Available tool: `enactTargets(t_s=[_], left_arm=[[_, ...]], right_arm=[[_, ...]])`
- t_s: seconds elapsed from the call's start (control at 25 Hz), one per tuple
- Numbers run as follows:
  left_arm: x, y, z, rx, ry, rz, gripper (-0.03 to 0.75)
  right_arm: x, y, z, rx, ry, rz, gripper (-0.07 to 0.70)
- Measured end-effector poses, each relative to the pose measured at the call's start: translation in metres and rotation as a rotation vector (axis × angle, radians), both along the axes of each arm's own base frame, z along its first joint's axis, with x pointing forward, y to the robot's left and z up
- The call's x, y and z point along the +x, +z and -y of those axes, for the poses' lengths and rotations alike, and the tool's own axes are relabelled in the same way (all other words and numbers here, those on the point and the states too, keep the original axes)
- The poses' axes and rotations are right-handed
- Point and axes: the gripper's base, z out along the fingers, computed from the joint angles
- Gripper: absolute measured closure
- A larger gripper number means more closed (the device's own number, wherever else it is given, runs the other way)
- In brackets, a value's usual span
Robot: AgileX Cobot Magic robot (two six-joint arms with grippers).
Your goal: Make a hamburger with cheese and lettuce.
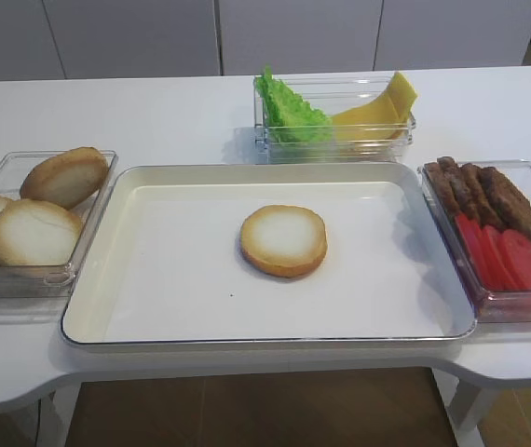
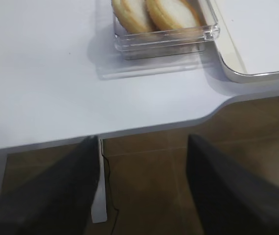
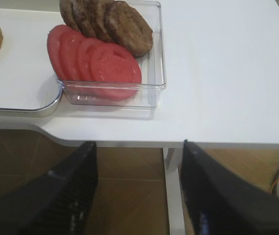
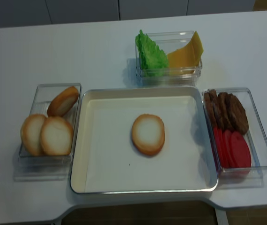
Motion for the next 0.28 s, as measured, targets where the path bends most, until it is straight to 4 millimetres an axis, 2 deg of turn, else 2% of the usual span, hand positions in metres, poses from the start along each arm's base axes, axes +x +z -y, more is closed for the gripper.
enactTargets(t_s=[0.28], left_arm=[[0.0013,-0.0030,0.0001,0.022,-0.015,-0.012,0.293]], right_arm=[[0.0000,0.0000,0.0000,0.000,0.000,0.000,0.205]])
